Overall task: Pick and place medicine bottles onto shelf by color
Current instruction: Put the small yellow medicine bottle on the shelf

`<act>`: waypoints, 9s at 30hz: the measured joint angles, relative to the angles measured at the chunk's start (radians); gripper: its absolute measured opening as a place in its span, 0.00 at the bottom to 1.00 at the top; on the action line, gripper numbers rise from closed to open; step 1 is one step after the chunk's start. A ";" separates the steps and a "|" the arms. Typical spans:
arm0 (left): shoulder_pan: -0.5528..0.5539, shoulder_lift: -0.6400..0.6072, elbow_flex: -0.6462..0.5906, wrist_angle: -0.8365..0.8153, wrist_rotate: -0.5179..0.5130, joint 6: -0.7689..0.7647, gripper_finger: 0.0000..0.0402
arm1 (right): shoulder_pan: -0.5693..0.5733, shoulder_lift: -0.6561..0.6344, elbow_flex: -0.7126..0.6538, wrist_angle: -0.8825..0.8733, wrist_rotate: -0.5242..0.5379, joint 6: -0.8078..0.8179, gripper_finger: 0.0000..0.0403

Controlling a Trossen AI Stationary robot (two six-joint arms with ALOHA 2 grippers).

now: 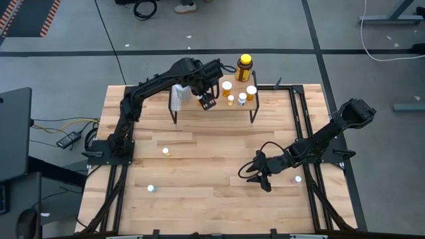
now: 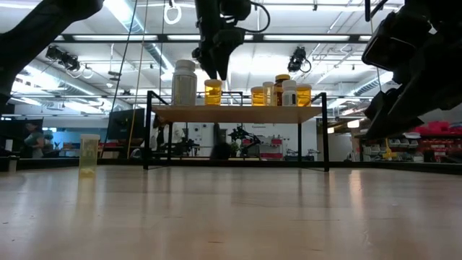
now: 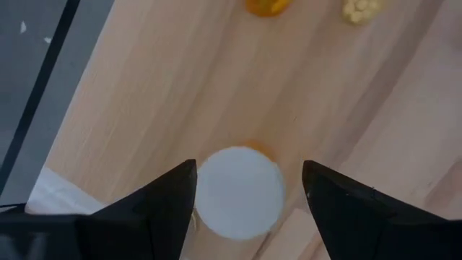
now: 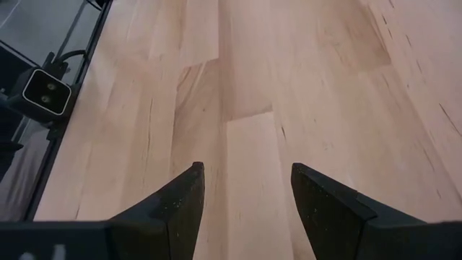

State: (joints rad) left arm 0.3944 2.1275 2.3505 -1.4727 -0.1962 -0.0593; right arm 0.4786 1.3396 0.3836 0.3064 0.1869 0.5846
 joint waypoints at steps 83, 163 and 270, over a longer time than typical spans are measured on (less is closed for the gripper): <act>-0.419 -0.514 -1.279 0.286 0.139 -0.651 0.79 | 0.128 0.003 0.000 0.013 0.159 0.067 0.53; -0.426 -0.513 -1.393 0.464 0.148 -0.663 0.34 | 0.128 0.003 0.000 0.013 0.160 0.067 0.53; -0.039 -0.134 -0.214 -0.098 -0.049 0.210 0.32 | 0.026 0.003 0.000 0.014 0.160 0.105 0.53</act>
State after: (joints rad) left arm 0.3554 1.9934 2.1365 -1.5711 -0.2454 0.1506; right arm 0.5049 1.3422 0.3832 0.3202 0.3473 0.6899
